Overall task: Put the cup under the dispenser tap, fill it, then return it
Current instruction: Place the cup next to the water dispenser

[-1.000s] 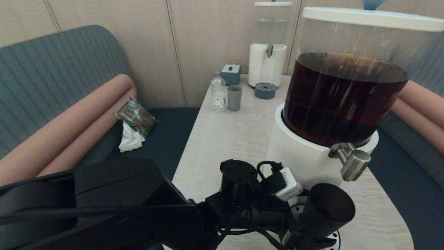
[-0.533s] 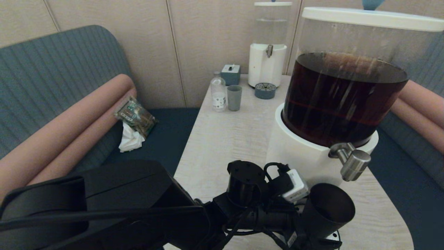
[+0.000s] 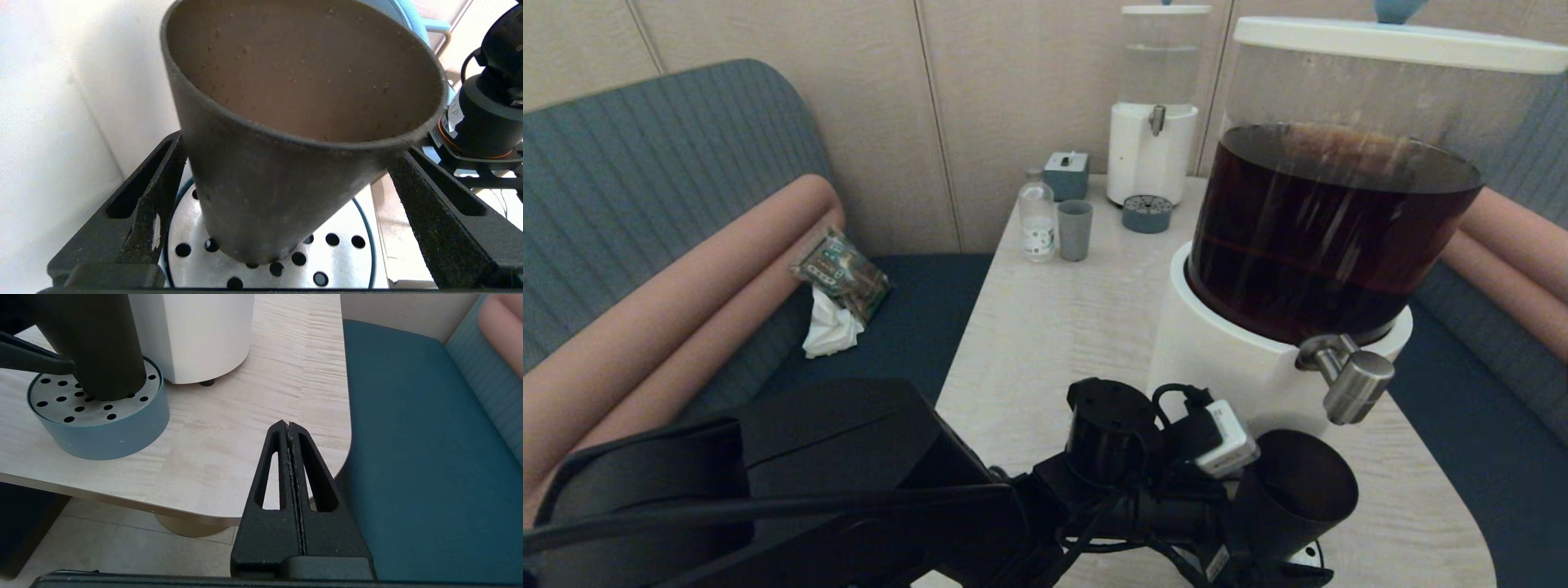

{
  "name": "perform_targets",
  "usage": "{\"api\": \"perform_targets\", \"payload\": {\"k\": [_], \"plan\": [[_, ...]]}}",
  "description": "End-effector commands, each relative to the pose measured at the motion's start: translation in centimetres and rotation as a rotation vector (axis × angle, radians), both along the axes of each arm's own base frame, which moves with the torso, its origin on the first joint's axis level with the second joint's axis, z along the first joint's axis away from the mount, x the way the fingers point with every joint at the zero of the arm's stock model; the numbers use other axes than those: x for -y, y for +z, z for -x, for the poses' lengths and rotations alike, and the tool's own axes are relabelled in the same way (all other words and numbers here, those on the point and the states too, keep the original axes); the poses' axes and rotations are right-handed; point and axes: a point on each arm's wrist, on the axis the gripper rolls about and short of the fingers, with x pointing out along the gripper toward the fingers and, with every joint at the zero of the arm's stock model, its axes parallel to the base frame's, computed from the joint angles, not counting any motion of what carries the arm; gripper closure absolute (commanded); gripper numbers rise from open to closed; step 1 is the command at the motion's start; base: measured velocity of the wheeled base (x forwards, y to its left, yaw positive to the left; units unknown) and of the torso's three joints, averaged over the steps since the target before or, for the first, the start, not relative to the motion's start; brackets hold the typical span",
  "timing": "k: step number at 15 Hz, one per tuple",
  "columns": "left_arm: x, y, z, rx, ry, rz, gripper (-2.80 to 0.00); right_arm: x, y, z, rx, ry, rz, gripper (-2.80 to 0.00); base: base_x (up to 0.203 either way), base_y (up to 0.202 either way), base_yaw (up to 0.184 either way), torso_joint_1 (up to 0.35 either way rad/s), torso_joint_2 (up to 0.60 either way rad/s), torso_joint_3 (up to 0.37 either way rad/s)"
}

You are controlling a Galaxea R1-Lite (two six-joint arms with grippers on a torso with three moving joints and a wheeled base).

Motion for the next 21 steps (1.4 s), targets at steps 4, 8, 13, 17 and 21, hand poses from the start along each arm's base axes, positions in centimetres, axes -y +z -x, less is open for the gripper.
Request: {"api": "perform_targets", "payload": {"k": [4,8,13,17,21], "plan": [[0.7,-0.1,0.0,0.007,-0.012,0.009,-2.8,0.0,0.0,0.0,0.0,0.001,0.001,0.0,0.0,0.0,0.0,0.0,0.0,0.0],[1.1,-0.2,0.0,0.008,-0.017,0.01,-2.8,0.0,0.0,0.0,0.001,0.001,0.001,0.0,0.0,0.0,0.0,0.0,0.0,0.0],[1.3,-0.1,0.0,0.013,-0.003,0.013,-2.8,0.0,0.0,0.0,0.0,0.001,0.001,0.0,0.0,0.0,0.0,0.0,0.0,0.0],[1.3,-0.1,0.2,0.012,-0.005,0.012,0.0,0.0,0.0,0.0,0.0,0.001,0.001,0.0,0.0,0.0,0.0,0.0,0.0,0.0],[1.5,0.1,0.7,0.017,-0.017,0.015,0.0,0.0,0.0,0.0,0.002,0.001,0.001,0.0,0.0,0.0,0.0,0.0,0.0,0.0]]}}
